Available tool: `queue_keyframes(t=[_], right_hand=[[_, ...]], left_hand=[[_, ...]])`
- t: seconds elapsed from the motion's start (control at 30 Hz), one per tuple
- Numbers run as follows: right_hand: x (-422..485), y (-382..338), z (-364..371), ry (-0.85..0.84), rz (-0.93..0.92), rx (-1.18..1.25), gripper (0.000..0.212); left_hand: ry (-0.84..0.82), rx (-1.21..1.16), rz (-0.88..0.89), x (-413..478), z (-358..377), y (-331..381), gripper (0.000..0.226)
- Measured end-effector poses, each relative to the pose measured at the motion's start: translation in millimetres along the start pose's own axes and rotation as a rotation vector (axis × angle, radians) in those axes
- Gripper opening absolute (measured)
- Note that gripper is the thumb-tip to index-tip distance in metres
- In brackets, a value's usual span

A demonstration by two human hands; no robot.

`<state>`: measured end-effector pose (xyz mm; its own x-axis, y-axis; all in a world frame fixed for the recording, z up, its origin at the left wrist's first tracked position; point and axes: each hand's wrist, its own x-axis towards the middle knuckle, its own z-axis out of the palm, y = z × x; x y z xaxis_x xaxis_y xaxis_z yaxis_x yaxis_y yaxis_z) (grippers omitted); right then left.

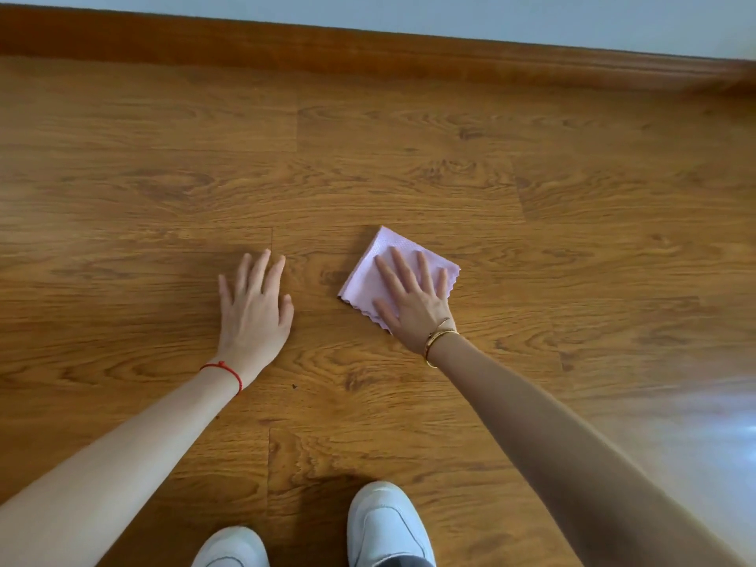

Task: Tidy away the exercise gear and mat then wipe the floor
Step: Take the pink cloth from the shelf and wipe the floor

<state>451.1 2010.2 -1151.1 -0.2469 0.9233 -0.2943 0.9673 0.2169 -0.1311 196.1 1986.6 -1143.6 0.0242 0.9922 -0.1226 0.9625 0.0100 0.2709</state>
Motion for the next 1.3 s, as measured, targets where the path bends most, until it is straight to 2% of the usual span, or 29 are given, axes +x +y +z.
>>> queue_keyframes(t=[0.17, 0.33, 0.6, 0.77, 0.87, 1.0, 1.3], right_hand=[[30, 23, -12, -0.004, 0.146, 0.021, 0.065], [61, 13, -22, 0.001, 0.159, 0.044, 0.064], [63, -24, -14, 0.011, 0.059, 0.006, 0.064], [31, -34, -4, -0.015, -0.112, -0.048, 0.065], [6, -29, 3, -0.033, -0.150, -0.050, 0.066], [-23, -4, 6, -0.038, -0.088, -0.036, 0.066], [-47, 57, 2, -0.047, 0.074, -0.048, 0.067]], left_hand=[[-0.041, -0.018, 0.024, -2, 4, -3, 0.059], [-0.116, 0.037, 0.099, -6, 3, -22, 0.064], [-0.199, 0.110, 0.154, -7, -5, -35, 0.066], [-0.195, 0.162, 0.090, -10, -5, -24, 0.064], [-0.149, 0.270, 0.059, -8, -6, -9, 0.064], [-0.120, 0.270, -0.008, 1, -6, 23, 0.064], [-0.144, 0.141, 0.240, 12, 13, 71, 0.065]])
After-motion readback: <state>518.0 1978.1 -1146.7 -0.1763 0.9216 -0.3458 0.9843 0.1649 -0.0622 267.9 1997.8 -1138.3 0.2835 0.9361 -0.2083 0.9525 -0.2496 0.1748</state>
